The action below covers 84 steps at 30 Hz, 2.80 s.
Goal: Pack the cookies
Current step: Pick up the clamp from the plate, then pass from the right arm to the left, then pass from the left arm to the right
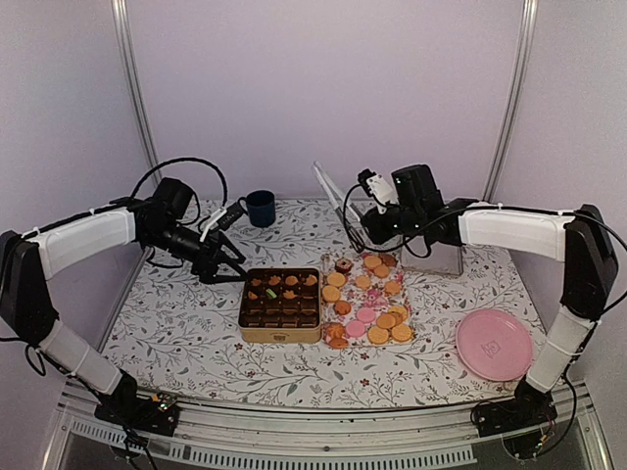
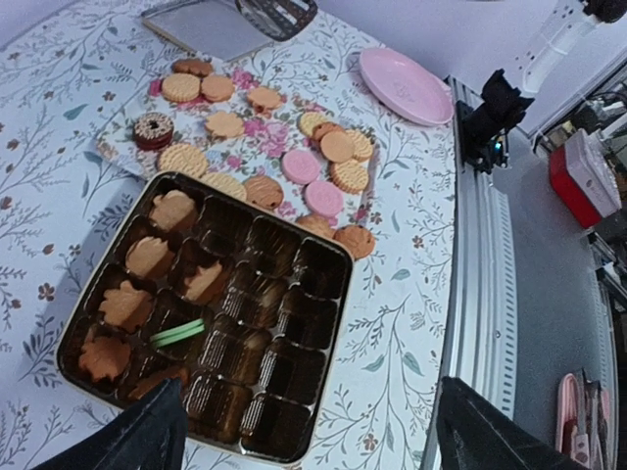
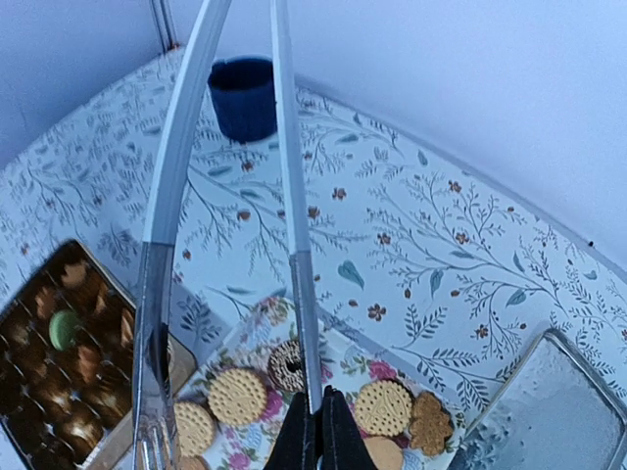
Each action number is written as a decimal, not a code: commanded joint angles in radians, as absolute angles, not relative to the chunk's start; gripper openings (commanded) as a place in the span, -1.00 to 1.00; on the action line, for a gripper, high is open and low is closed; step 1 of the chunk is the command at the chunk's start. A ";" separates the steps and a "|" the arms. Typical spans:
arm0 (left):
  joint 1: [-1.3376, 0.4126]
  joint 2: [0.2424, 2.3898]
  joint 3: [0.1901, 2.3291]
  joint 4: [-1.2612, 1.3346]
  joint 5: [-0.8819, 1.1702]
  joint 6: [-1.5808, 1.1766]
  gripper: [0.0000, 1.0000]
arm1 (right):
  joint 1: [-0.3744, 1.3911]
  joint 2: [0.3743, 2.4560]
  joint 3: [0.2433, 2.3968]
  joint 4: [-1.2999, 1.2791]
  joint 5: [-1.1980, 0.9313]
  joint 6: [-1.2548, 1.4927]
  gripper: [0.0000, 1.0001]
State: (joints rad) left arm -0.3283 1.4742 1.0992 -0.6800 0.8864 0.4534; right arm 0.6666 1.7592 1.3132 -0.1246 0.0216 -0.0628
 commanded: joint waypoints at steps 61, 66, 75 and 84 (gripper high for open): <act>-0.466 1.448 1.169 -0.490 1.245 0.167 -1.00 | 0.851 1.664 1.102 0.721 -0.389 0.330 0.34; -0.526 1.477 1.248 -0.692 1.141 0.382 -1.00 | 0.831 1.633 1.135 0.540 -0.542 0.294 0.35; -0.627 1.487 1.277 -0.847 0.873 0.591 -1.00 | 0.817 1.570 1.149 0.335 -0.703 0.187 0.85; -0.682 1.490 1.252 -0.867 0.764 0.645 -1.00 | 0.787 1.522 1.240 0.130 -0.812 0.082 0.85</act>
